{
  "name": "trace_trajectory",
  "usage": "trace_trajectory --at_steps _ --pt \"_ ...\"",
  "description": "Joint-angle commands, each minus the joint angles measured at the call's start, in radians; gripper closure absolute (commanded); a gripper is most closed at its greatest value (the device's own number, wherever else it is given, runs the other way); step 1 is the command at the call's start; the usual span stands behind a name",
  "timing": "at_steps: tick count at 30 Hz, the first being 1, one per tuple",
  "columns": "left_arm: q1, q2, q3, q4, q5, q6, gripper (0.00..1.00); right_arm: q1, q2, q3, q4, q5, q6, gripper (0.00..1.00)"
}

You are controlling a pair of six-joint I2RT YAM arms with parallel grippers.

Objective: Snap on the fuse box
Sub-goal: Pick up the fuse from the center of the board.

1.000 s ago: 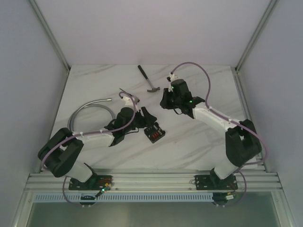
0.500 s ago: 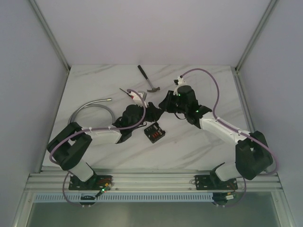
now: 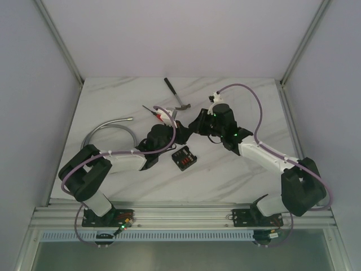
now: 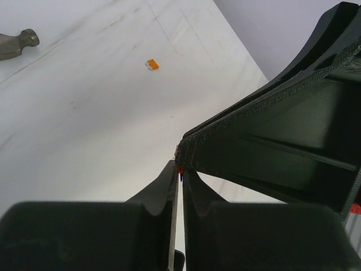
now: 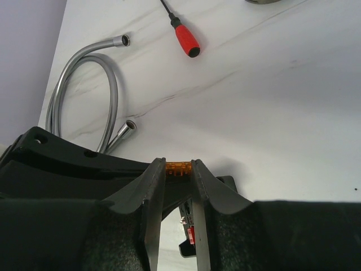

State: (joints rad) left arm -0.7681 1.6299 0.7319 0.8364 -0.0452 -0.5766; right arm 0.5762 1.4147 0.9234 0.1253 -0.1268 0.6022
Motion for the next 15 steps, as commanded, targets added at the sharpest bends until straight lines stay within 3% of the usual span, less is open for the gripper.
trace_trajectory --at_steps 1,5,9,15 --pt "0.001 0.001 0.019 0.040 -0.005 0.038 0.91 0.006 -0.021 -0.018 0.038 -0.023 0.021 0.73" --pt "0.000 -0.008 0.020 0.025 0.005 0.062 0.99 0.005 -0.028 -0.028 0.053 -0.031 0.019 0.71" --pt "0.005 -0.021 0.036 -0.035 0.072 0.119 1.00 0.002 -0.050 -0.031 0.066 -0.058 -0.032 0.59" --pt "0.054 -0.081 0.043 -0.140 0.267 0.184 1.00 -0.058 -0.110 0.023 0.022 -0.228 -0.298 0.48"
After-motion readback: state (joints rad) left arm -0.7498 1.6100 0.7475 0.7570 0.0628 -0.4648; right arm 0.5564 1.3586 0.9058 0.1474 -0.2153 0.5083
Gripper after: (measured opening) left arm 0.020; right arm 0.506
